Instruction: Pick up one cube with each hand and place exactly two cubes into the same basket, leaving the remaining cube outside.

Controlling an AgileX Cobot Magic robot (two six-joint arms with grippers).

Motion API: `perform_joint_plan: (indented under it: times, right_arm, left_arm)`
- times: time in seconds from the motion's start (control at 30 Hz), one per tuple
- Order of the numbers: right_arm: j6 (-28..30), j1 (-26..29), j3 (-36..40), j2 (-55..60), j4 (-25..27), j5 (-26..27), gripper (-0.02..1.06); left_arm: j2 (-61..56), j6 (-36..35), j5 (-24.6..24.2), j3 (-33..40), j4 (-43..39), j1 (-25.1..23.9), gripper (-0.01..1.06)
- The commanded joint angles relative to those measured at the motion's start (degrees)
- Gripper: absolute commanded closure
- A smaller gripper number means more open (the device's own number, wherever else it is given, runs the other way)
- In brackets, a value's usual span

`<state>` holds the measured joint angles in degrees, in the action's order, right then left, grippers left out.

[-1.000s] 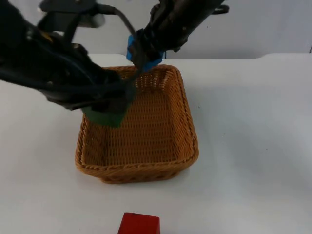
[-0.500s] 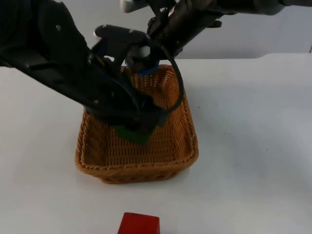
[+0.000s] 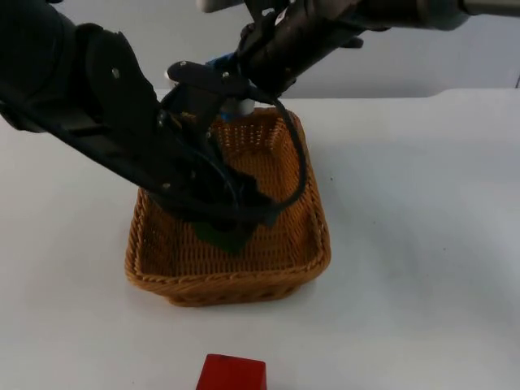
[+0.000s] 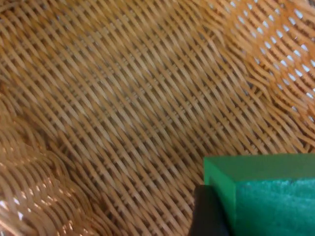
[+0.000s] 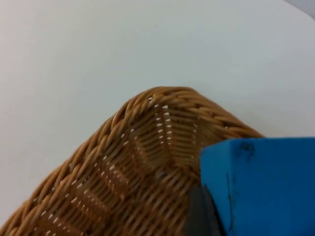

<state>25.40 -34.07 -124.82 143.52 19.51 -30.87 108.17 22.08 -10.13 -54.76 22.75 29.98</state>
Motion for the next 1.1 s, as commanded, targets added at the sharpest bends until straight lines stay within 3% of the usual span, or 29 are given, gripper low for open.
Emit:
perform_joint_plan:
  times: [0.0,0.7,0.77,0.83,0.87,1.0,1.03,1.07]
  right_arm:
    - [-0.1,-0.4,-0.3,2.0,0.3,0.7,1.05]
    - [-0.1,-0.4,-0.3,4.2,0.3,-0.4,1.04]
    - [-0.1,-0.4,-0.3,4.2,0.3,-0.4,0.99]
    - [-0.1,-0.4,-0.3,4.2,0.3,-0.8,0.89]
    - [-0.1,-0.4,-0.3,4.2,0.3,-0.8,0.89]
    - [-0.1,-0.4,-0.3,4.2,0.3,-0.8,0.56]
    - [-0.1,-0.4,-0.3,4.2,0.3,-0.8,0.49]
    - [-0.1,-0.4,-0.3,4.2,0.3,-0.8,0.49]
  left_arm:
    - [0.4,0.4,0.7,-0.4,-0.3,0.3,1.05]
    - [1.0,0.6,1.9,-0.4,-1.3,0.3,1.05]
    - [1.0,0.6,1.9,-0.4,-1.3,0.3,0.99]
    - [1.0,0.6,1.9,-0.4,-1.3,0.3,0.87]
    - [1.0,0.6,1.9,-0.4,-1.3,0.3,0.87]
    - [1.0,0.6,1.9,-0.4,-1.3,0.3,0.52]
    - [1.0,0.6,1.9,-0.4,-1.3,0.3,0.47]
    - [1.0,0.6,1.9,-0.4,-1.3,0.3,0.47]
